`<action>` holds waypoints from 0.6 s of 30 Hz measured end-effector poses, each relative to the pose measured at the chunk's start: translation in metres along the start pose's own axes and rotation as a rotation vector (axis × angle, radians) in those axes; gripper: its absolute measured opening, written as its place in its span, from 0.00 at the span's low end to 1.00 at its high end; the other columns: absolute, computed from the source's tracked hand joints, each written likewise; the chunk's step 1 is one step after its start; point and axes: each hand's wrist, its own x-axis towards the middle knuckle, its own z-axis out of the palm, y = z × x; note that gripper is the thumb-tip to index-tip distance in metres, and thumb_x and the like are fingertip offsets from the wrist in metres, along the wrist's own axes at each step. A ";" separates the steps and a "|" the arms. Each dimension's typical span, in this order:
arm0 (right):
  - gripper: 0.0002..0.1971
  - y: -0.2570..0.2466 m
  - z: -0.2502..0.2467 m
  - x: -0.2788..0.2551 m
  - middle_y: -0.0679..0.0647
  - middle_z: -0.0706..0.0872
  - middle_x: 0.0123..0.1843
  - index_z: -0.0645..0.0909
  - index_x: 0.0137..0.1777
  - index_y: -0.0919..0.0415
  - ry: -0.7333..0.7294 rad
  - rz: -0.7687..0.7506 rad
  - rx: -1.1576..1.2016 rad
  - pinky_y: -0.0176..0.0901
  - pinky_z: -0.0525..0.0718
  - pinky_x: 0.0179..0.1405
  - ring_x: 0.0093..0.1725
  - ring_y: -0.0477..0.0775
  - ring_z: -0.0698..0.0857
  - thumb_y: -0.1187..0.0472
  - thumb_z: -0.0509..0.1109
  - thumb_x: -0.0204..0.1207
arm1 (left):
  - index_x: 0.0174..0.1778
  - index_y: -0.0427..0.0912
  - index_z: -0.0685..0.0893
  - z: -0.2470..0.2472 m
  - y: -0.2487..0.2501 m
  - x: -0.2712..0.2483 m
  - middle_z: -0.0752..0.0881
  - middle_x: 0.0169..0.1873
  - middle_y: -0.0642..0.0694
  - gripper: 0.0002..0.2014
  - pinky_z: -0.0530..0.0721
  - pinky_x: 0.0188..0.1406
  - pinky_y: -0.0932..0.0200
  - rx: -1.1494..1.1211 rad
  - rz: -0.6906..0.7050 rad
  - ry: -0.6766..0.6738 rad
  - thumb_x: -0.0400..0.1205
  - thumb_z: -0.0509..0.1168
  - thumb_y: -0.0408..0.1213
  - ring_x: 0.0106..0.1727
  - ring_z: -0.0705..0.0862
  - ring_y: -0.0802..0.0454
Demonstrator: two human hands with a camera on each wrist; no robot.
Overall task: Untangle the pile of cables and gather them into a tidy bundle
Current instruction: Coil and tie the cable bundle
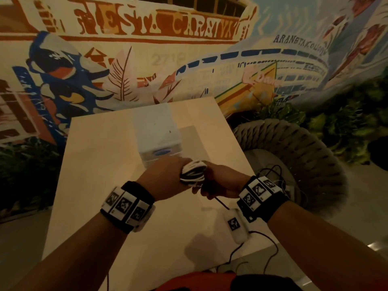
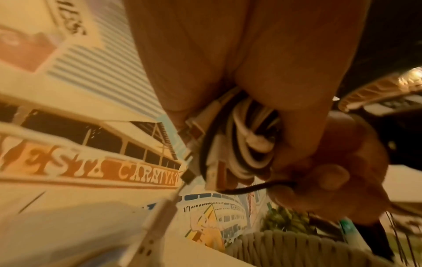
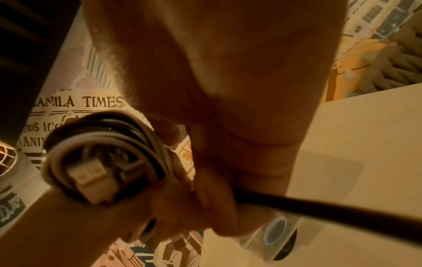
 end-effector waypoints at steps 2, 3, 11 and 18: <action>0.39 -0.004 0.001 0.003 0.62 0.88 0.43 0.87 0.51 0.64 -0.013 0.009 0.011 0.44 0.75 0.34 0.32 0.53 0.79 0.28 0.51 0.83 | 0.51 0.52 0.87 0.006 0.002 0.003 0.90 0.46 0.53 0.09 0.85 0.58 0.46 0.124 0.051 0.019 0.82 0.68 0.52 0.48 0.88 0.52; 0.43 -0.006 0.000 0.004 0.63 0.87 0.44 0.87 0.51 0.65 -0.027 0.022 0.007 0.44 0.75 0.34 0.32 0.54 0.79 0.24 0.50 0.80 | 0.50 0.52 0.86 0.008 0.001 0.003 0.89 0.45 0.53 0.08 0.86 0.54 0.47 0.183 0.061 0.031 0.82 0.68 0.51 0.47 0.88 0.52; 0.36 -0.007 -0.013 0.007 0.61 0.92 0.51 0.88 0.59 0.65 -0.124 0.079 -0.297 0.44 0.80 0.47 0.50 0.55 0.89 0.30 0.72 0.71 | 0.62 0.50 0.85 0.019 0.003 -0.003 0.88 0.52 0.50 0.12 0.87 0.51 0.52 0.250 0.050 -0.141 0.85 0.64 0.46 0.53 0.88 0.49; 0.19 -0.021 0.006 0.008 0.55 0.92 0.48 0.88 0.61 0.64 -0.108 0.145 -0.583 0.50 0.92 0.55 0.55 0.56 0.92 0.57 0.82 0.72 | 0.57 0.47 0.84 0.023 0.019 -0.002 0.88 0.46 0.48 0.10 0.87 0.44 0.51 0.517 -0.019 -0.273 0.86 0.59 0.44 0.47 0.88 0.44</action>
